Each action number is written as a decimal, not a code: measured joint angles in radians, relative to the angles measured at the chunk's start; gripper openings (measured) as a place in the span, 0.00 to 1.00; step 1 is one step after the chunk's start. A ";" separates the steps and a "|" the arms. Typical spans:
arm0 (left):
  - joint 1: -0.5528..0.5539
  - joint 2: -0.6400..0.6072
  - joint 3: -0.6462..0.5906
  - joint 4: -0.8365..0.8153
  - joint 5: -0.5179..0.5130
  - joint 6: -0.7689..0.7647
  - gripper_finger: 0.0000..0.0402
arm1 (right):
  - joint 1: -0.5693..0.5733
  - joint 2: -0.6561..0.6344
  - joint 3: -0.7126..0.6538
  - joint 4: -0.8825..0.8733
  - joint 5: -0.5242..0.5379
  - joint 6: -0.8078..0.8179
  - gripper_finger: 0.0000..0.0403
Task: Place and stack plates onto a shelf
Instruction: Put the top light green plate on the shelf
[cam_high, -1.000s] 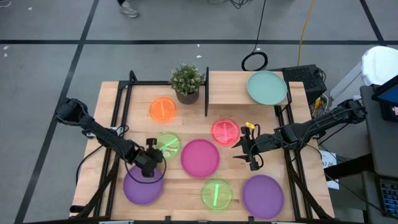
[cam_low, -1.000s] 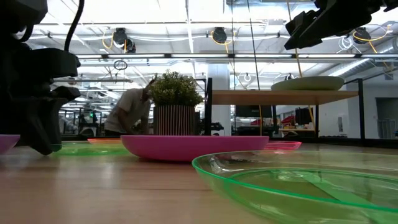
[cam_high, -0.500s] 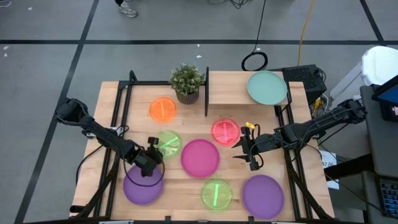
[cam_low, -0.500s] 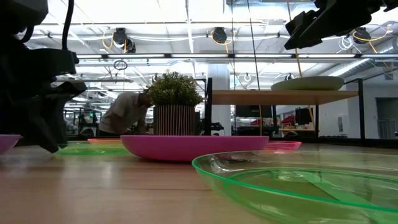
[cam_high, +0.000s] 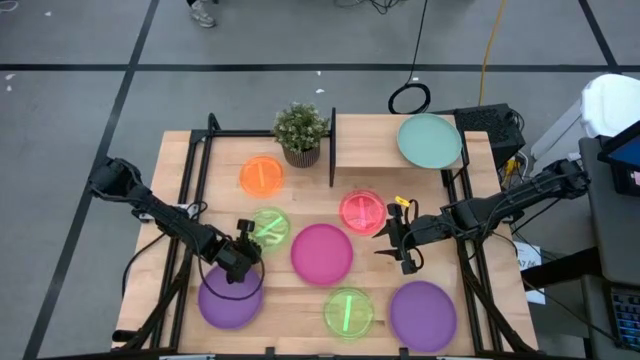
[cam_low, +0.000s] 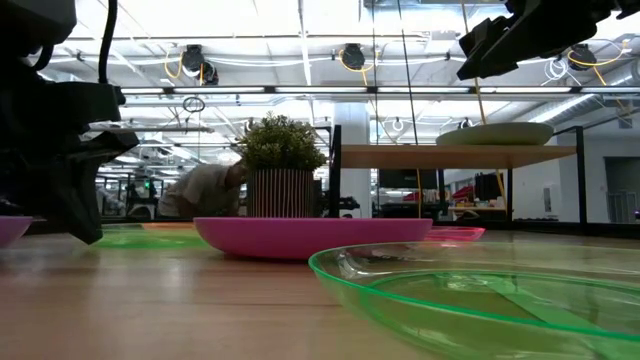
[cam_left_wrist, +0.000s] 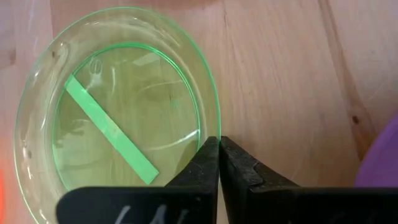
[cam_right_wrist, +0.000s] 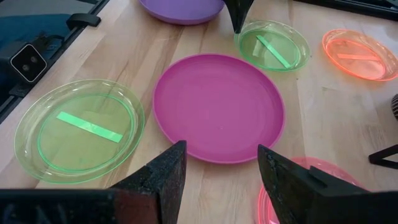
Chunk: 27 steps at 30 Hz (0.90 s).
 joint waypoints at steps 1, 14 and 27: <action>0.000 -0.001 0.000 0.000 0.000 0.000 0.01 | 0.000 0.000 0.000 0.000 0.000 0.000 0.44; 0.001 -0.035 0.096 -0.089 -0.004 0.067 0.01 | 0.000 0.000 0.000 0.003 0.083 -0.015 0.44; 0.060 -0.035 0.283 -0.221 -0.112 0.282 0.01 | 0.000 0.000 0.000 0.003 0.083 -0.011 0.44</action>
